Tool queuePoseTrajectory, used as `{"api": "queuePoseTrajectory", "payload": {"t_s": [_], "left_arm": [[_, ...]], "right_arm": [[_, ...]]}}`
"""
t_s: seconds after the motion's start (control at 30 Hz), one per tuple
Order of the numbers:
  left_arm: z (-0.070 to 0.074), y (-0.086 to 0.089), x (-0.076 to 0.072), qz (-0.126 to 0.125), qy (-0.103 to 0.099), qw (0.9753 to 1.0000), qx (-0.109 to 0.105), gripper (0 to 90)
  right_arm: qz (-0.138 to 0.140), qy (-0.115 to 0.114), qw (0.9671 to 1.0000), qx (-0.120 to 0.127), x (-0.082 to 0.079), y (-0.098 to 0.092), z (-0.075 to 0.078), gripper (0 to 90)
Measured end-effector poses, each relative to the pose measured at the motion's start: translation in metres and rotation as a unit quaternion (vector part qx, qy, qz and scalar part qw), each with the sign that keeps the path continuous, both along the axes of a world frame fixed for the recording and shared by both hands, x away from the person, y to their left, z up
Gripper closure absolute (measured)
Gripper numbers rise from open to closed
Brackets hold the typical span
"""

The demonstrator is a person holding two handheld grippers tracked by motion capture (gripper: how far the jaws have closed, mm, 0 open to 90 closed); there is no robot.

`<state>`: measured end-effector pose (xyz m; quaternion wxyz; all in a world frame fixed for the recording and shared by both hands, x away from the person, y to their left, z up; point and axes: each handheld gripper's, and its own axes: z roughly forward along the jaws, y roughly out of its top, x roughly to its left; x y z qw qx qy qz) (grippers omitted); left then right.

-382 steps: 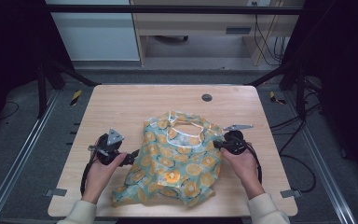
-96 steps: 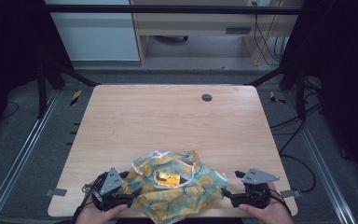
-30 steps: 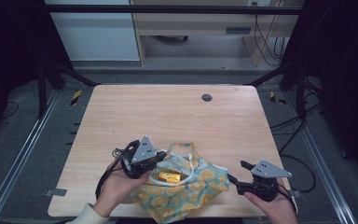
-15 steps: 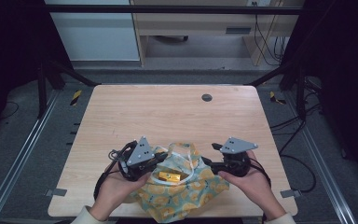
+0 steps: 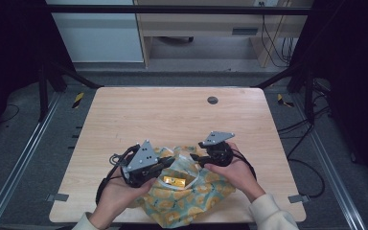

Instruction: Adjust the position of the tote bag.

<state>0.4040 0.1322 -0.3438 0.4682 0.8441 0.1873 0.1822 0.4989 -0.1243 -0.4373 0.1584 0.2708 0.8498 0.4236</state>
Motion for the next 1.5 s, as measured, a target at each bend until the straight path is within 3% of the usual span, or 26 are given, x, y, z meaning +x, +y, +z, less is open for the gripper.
{"api": "queuePoseTrajectory", "payload": {"t_s": [0.1,0.2,0.3,0.47,0.73,0.97,1.23,1.4,1.5], "left_arm": [[0.001,0.002,-0.001,-0.003,-0.001,1.0000,0.001,90.0],[0.002,0.005,-0.001,0.002,-0.003,1.0000,0.001,90.0],[0.000,0.010,-0.001,0.005,-0.002,1.0000,-0.001,90.0],[-0.007,0.021,-0.008,0.004,0.003,1.0000,0.000,90.0],[-0.029,0.037,-0.026,-0.020,0.019,0.9996,-0.010,90.0],[-0.051,0.042,-0.043,-0.057,0.032,0.9979,-0.009,90.0],[-0.075,0.045,-0.048,-0.096,0.066,0.9931,-0.009,90.0],[-0.089,0.043,-0.050,-0.117,0.082,0.9894,0.022,90.0],[-0.098,0.039,-0.047,-0.114,0.091,0.9884,0.042,90.0]], "right_arm": [[0.014,0.000,0.9997,0.018,0.002,0.002,0.000,66.0],[0.022,-0.004,0.9997,0.013,0.000,0.003,0.003,80.2],[0.016,-0.003,0.9998,0.014,-0.002,-0.003,0.007,87.2],[0.016,-0.015,0.9995,0.024,-0.018,-0.024,0.021,89.0],[0.034,-0.030,0.9985,0.031,-0.070,-0.049,0.038,89.0],[0.055,-0.030,0.9975,0.033,-0.104,-0.055,0.027,88.7],[0.070,-0.020,0.9968,0.034,-0.120,-0.056,0.014,88.5],[0.081,-0.004,0.9961,0.033,-0.125,-0.056,0.003,88.2],[0.085,0.006,0.9961,0.022,-0.125,-0.055,-0.007,87.7]]}}
